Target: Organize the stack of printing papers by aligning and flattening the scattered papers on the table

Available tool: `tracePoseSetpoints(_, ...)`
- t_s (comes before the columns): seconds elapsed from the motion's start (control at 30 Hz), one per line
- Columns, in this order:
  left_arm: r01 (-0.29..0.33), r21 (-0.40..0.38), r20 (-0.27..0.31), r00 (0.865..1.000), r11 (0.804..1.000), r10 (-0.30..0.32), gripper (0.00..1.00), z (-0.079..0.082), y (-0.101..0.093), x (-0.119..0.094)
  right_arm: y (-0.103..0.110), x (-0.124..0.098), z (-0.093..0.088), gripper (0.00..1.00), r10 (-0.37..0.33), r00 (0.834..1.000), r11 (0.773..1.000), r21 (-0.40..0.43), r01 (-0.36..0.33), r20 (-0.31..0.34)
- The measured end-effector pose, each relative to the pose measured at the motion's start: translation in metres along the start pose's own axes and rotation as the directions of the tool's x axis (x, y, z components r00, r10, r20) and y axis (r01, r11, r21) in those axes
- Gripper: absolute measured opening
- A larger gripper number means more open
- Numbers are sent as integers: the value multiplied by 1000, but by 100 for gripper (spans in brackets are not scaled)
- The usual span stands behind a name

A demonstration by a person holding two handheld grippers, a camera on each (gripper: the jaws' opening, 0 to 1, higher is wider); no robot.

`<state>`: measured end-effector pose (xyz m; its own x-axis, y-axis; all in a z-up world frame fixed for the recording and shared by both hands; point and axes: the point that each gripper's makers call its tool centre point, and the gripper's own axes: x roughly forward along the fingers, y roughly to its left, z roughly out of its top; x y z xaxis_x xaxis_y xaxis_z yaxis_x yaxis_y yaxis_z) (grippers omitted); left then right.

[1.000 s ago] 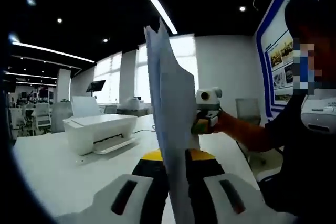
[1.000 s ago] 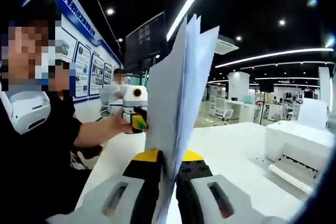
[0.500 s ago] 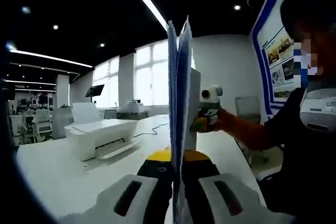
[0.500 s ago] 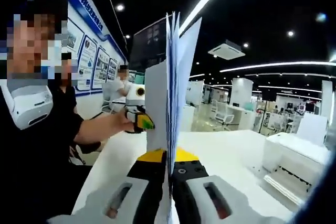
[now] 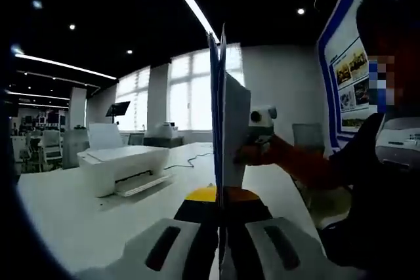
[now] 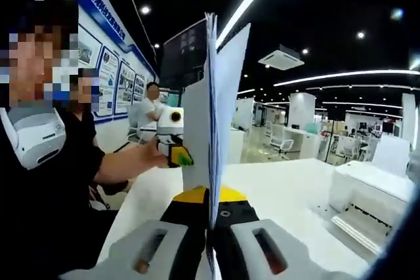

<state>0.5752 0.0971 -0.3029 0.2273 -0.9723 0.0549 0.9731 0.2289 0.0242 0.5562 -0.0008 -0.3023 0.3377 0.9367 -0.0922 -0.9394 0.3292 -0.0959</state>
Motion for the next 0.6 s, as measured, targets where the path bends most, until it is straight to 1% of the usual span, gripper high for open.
tracePoseSetpoints(0.1, -3, 24, 2, 1000, 1000, 3, 6, 6, -2, 0, 0, 0, 6, 0, 0, 1000, 1000, -7, 0, 11)
tracePoseSetpoints(0.17, -4, 11, 0, 1000, 1000, 4, 6, 6, -1, -1, 2, 1, 5, 0, 9, 1000, 1000, 6, -9, 8)
tracePoseSetpoints(0.23, -4, -2, -8, 1000, 1000, 4, 7, 1, -1, -2, 2, 2, 2, 0, 15, 1000, 1000, 25, -15, -3)
tracePoseSetpoints(0.3, 7, -20, -18, 1000, 1000, -7, 8, -7, 0, -2, 1, 4, -8, 0, 11, 1000, 999, 48, -10, -25)
tracePoseSetpoints(0.33, -1, -17, -20, 1000, 1000, 1, 14, -12, 1, -1, 1, 5, -13, 1, 11, 999, 999, 43, -9, -32)
tracePoseSetpoints(0.37, -44, -22, -9, 999, 999, 43, 31, -14, 8, 0, -2, 6, -15, 10, -5, 1000, 998, 66, 7, -24)
tracePoseSetpoints(0.4, -42, -61, -12, 999, 997, 41, 35, -17, 7, 1, -2, 7, -17, 22, -9, 1000, 995, 102, 12, -24)
tracePoseSetpoints(0.43, -10, -80, -26, 1000, 997, 8, 30, -20, 3, 1, -2, 7, -18, 23, -8, 1000, 994, 106, 11, -28)
tracePoseSetpoints(0.47, -17, -67, -23, 1000, 998, 16, 27, -21, 5, 2, -3, 6, -18, 20, -10, 1000, 995, 98, 12, -28)
tracePoseSetpoints(0.5, -27, -66, -25, 999, 997, 26, 28, -21, 6, 2, -4, 5, -17, 20, -12, 1000, 995, 98, 14, -26)
tracePoseSetpoints(0.53, -28, -59, -28, 999, 998, 27, 24, -21, 7, 2, -5, 4, -15, 19, -17, 1000, 994, 103, 19, -19)
tracePoseSetpoints(0.57, -24, -56, -27, 999, 998, 23, 16, -21, 7, 3, -6, 2, -14, 16, -19, 1000, 994, 106, 20, -13)
tracePoseSetpoints(0.6, -23, -48, -23, 999, 999, 22, 8, -20, 8, 3, -7, 0, -13, 2, -18, 1000, 995, 100, 19, -10)
